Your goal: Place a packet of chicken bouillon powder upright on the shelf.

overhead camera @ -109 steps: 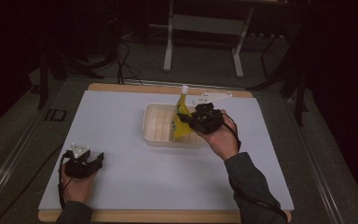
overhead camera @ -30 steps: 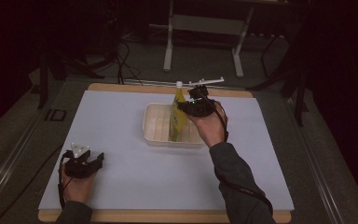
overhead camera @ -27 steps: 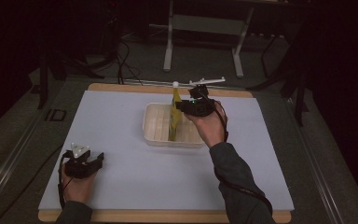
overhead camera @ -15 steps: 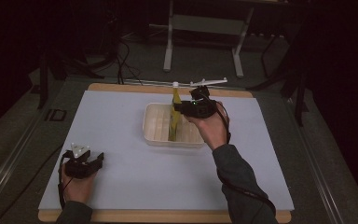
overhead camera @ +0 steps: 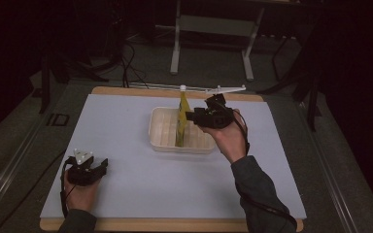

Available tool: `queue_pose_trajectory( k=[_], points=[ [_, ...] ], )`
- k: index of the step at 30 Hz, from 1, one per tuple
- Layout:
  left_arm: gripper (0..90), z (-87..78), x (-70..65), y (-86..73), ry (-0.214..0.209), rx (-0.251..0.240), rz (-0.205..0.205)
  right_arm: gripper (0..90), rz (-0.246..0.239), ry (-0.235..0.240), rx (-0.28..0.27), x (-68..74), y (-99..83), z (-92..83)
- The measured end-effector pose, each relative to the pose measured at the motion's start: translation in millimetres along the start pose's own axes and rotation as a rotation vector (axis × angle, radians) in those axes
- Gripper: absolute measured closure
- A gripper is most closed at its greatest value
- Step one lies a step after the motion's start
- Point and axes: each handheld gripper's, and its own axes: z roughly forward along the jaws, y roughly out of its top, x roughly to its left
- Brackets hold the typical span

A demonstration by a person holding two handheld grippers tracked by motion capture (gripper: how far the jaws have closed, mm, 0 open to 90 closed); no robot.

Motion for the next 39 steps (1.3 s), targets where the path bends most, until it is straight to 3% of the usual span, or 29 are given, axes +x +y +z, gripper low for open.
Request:
queue_pose_trajectory(
  k=[13,28,35,39],
  points=[
    [44.5,-0.6,0.2,0.1,0.003,0.000,-0.002,56.7,-0.073,-0.002,0.008,5.0,-19.5,-18.9],
    [44.5,0.3,-0.9,0.9,-0.001,-0.005,-0.002,56.0,-0.060,0.021,0.034,3.0,-56.8,-15.5],
    [44.5,0.5,-1.7,0.8,0.001,-0.007,-0.003,55.9,-0.021,0.027,0.050,-5.2,-82.7,-9.2],
    [44.4,0.5,-1.4,0.8,0.000,-0.008,-0.002,55.5,-0.005,0.007,0.059,-13.7,-97.3,-5.7]
  ],
)
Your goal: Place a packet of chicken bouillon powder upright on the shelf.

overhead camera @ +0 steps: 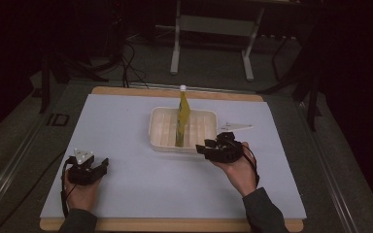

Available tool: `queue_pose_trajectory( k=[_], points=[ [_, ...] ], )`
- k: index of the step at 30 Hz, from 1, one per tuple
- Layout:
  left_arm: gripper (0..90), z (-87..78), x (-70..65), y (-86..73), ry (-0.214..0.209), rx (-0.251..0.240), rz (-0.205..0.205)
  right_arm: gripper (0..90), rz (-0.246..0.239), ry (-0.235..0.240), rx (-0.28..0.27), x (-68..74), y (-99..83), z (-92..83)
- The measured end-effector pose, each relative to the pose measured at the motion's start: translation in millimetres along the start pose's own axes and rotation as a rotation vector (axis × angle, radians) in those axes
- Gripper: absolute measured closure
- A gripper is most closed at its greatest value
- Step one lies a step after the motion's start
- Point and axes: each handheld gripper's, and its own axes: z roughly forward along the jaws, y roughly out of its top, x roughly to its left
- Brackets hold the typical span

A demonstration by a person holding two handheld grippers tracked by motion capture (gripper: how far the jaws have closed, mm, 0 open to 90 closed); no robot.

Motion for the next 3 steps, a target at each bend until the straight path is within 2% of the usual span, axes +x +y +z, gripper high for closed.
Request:
queue_pose_trajectory(
  k=[3],
  points=[
    [44.4,0.3,0.1,0.1,-0.001,0.001,-0.003,55.2,0.025,-0.016,0.004,-9.7,-13.0,0.1]
  ],
)
